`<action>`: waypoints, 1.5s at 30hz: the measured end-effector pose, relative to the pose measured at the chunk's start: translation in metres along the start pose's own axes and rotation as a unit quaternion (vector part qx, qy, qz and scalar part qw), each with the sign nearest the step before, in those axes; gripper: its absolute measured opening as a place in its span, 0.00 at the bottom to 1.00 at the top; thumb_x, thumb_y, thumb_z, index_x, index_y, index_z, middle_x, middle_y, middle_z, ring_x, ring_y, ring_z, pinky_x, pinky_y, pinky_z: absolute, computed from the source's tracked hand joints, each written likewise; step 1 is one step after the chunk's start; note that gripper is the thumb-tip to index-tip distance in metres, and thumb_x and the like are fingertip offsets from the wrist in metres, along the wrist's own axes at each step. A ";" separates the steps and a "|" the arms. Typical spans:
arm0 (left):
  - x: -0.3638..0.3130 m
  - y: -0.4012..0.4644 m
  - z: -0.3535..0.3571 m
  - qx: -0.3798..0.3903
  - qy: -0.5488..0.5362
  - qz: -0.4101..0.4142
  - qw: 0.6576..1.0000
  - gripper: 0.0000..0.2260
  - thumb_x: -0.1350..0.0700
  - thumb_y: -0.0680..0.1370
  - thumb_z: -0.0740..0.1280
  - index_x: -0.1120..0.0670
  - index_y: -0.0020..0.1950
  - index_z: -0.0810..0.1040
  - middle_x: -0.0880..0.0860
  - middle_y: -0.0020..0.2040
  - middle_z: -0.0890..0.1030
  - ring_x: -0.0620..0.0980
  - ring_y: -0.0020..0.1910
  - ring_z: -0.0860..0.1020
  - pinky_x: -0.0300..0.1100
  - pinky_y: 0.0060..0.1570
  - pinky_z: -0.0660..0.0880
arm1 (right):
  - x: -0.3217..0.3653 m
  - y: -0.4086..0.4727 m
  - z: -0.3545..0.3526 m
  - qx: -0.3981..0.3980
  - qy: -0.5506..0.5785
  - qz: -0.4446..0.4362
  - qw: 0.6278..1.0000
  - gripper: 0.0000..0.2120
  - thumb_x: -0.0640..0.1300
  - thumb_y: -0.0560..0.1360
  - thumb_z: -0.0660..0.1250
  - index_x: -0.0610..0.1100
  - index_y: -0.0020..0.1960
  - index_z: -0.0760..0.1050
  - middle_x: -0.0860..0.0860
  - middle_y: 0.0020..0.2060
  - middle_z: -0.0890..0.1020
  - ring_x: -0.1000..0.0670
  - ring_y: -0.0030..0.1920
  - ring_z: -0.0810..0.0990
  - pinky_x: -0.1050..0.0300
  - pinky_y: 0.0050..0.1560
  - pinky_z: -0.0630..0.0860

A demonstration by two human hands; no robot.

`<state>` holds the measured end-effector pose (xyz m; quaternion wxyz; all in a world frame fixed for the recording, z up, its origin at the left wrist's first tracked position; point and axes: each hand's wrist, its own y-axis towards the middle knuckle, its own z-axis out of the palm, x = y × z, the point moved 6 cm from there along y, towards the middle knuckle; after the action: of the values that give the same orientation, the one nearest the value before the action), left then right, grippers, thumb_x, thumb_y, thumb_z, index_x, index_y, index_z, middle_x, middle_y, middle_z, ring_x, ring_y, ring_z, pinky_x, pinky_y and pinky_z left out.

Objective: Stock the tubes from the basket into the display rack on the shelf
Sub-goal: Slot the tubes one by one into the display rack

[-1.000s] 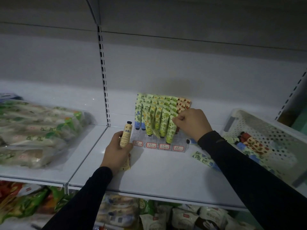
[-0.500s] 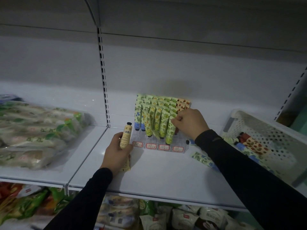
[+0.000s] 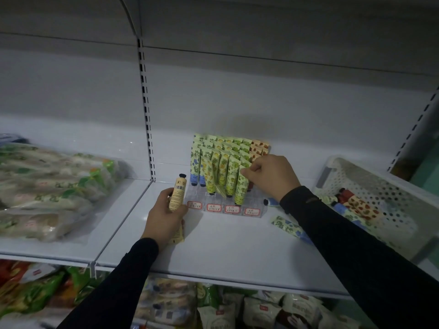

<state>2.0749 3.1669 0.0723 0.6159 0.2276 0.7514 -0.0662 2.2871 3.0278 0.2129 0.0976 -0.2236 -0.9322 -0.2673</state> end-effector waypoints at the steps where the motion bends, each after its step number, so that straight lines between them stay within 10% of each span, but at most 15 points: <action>1: 0.000 0.000 0.000 0.000 0.001 0.000 1.000 0.16 0.57 0.77 0.67 0.44 0.63 0.71 0.55 0.43 0.82 0.55 0.37 0.81 0.46 0.38 0.75 | 0.000 -0.001 0.000 -0.004 0.002 0.002 1.000 0.17 0.56 0.76 0.67 0.43 0.41 0.82 0.49 0.36 0.83 0.51 0.38 0.77 0.60 0.40 0.69; 6: 0.001 0.000 0.000 0.002 -0.007 -0.003 1.000 0.16 0.57 0.77 0.68 0.44 0.63 0.72 0.55 0.44 0.82 0.55 0.39 0.81 0.47 0.39 0.77 | 0.021 -0.011 -0.011 -0.062 0.040 -0.054 0.996 0.17 0.60 0.76 0.66 0.48 0.39 0.78 0.56 0.33 0.76 0.57 0.35 0.74 0.58 0.40 0.72; 14: 0.002 0.001 -0.001 -0.007 -0.013 -0.002 1.000 0.15 0.57 0.76 0.69 0.43 0.59 0.73 0.52 0.42 0.82 0.56 0.38 0.82 0.52 0.40 0.80 | 0.054 -0.027 0.034 0.113 -0.034 -0.128 0.985 0.14 0.56 0.74 0.69 0.46 0.40 0.76 0.53 0.33 0.74 0.51 0.36 0.71 0.56 0.35 0.70; 39: -0.009 -0.004 0.000 0.005 -0.016 0.001 1.000 0.15 0.59 0.78 0.68 0.44 0.61 0.71 0.49 0.44 0.81 0.50 0.39 0.80 0.38 0.36 0.72 | 0.058 0.028 0.019 0.013 -0.059 -0.076 0.995 0.15 0.46 0.78 0.62 0.41 0.37 0.80 0.46 0.34 0.81 0.46 0.36 0.79 0.57 0.38 0.73; 45: -0.006 -0.003 -0.001 0.000 -0.023 -0.007 1.000 0.14 0.59 0.77 0.68 0.43 0.59 0.72 0.51 0.41 0.81 0.48 0.31 0.80 0.41 0.34 0.74 | 0.058 0.032 0.018 0.021 -0.079 -0.058 0.995 0.22 0.42 0.77 0.63 0.45 0.25 0.64 0.50 0.25 0.67 0.48 0.28 0.69 0.57 0.34 0.67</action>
<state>2.0733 3.1629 0.0777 0.6323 0.2204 0.7389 -0.0754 2.2499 3.0831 0.2304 0.0125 -0.1872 -0.9538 -0.2346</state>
